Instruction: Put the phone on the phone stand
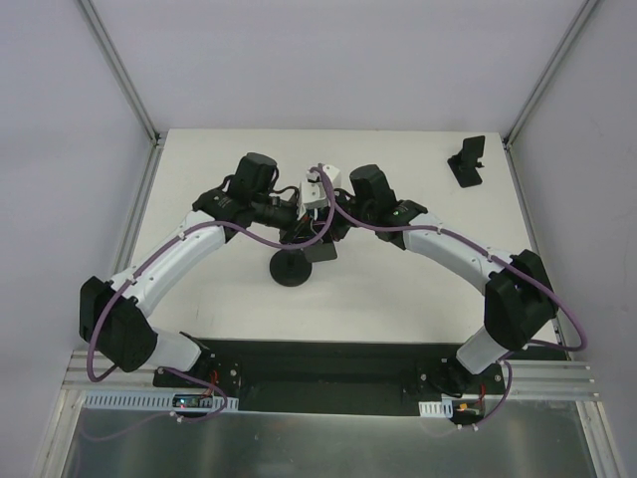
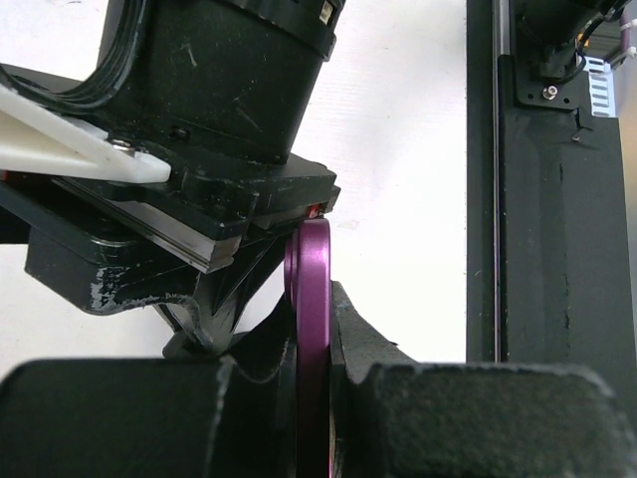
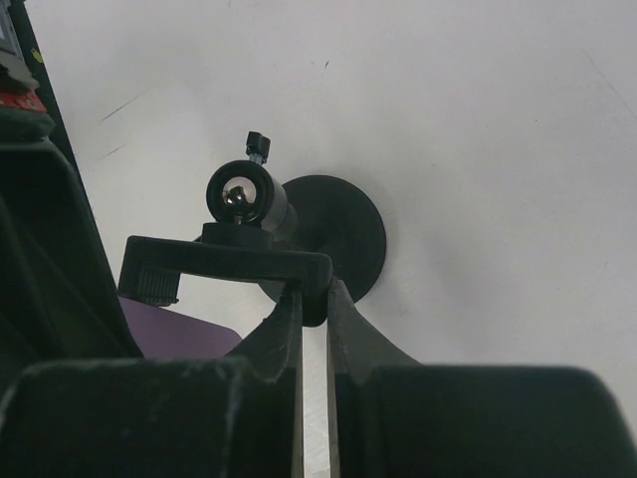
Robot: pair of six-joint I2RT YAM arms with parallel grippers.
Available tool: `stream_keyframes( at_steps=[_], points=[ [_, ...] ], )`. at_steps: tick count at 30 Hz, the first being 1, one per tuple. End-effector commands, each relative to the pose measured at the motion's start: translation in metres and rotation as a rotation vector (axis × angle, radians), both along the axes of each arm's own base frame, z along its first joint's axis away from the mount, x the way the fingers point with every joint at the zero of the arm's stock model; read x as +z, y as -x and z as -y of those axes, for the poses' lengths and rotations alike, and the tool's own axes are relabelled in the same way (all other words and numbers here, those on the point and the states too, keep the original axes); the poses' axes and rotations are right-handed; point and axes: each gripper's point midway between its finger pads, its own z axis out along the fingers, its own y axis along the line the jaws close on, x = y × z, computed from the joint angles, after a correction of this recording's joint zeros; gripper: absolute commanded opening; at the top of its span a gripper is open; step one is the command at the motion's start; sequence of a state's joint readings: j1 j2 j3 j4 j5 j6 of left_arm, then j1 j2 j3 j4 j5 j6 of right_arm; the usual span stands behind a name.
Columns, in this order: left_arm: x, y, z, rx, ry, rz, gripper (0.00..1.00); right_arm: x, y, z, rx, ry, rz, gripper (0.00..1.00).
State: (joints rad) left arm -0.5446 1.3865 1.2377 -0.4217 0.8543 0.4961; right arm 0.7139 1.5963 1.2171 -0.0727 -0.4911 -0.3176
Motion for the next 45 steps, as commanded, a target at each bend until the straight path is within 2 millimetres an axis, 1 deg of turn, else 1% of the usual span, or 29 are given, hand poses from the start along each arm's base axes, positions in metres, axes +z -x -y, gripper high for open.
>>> stream_keyframes(
  at_steps=[1, 2, 5, 9, 10, 11, 18, 23, 25, 30, 33, 34, 38, 41, 43, 45],
  points=[
    [0.017, -0.011, 0.005, -0.021, 0.026, 0.086, 0.00, 0.050, 0.007, -0.017, 0.096, -0.141, 0.088, 0.01],
    [0.024, -0.007, 0.007, -0.052, 0.052, 0.079, 0.00, 0.050, 0.008, -0.017, 0.102, -0.142, 0.084, 0.01],
    [0.022, -0.004, 0.008, -0.067, 0.043, 0.061, 0.00, 0.049, 0.011, -0.016, 0.125, -0.138, 0.092, 0.01],
    [0.015, -0.001, 0.007, -0.086, 0.021, 0.030, 0.00, 0.047, 0.017, -0.015, 0.165, -0.135, 0.113, 0.01],
    [0.012, 0.002, 0.005, -0.094, 0.010, 0.013, 0.00, 0.046, 0.018, -0.014, 0.168, -0.134, 0.113, 0.01],
    [0.014, 0.001, 0.005, -0.091, 0.006, 0.013, 0.00, 0.045, 0.017, -0.014, 0.167, -0.131, 0.116, 0.01],
    [0.006, 0.000, -0.006, -0.043, -0.053, 0.020, 0.00, 0.045, 0.016, -0.010, 0.150, -0.120, 0.140, 0.01],
    [-0.009, 0.006, -0.015, -0.007, -0.098, -0.023, 0.00, 0.046, 0.017, -0.010, 0.151, -0.125, 0.139, 0.01],
    [-0.014, 0.011, -0.018, -0.003, -0.110, -0.049, 0.00, 0.046, 0.017, -0.010, 0.151, -0.128, 0.138, 0.01],
    [-0.011, 0.028, -0.019, -0.035, -0.093, -0.102, 0.00, 0.047, 0.021, -0.010, 0.170, -0.140, 0.150, 0.01],
    [-0.013, 0.038, -0.023, -0.047, -0.095, -0.140, 0.00, 0.050, 0.025, -0.010, 0.195, -0.157, 0.169, 0.01],
    [-0.016, 0.042, -0.024, -0.049, -0.097, -0.147, 0.00, 0.047, 0.025, -0.009, 0.197, -0.155, 0.169, 0.01],
    [-0.011, 0.052, -0.029, -0.063, -0.077, -0.124, 0.00, 0.045, 0.022, -0.010, 0.187, -0.151, 0.165, 0.01],
    [-0.012, 0.054, -0.033, -0.054, -0.086, -0.100, 0.00, 0.044, 0.020, -0.011, 0.184, -0.162, 0.144, 0.01],
    [-0.016, 0.047, -0.037, -0.013, -0.119, -0.088, 0.00, 0.043, 0.019, -0.011, 0.178, -0.158, 0.139, 0.01],
    [-0.019, 0.041, -0.039, 0.034, -0.148, -0.099, 0.00, 0.044, 0.010, -0.008, 0.123, -0.142, 0.156, 0.01]
  ],
)
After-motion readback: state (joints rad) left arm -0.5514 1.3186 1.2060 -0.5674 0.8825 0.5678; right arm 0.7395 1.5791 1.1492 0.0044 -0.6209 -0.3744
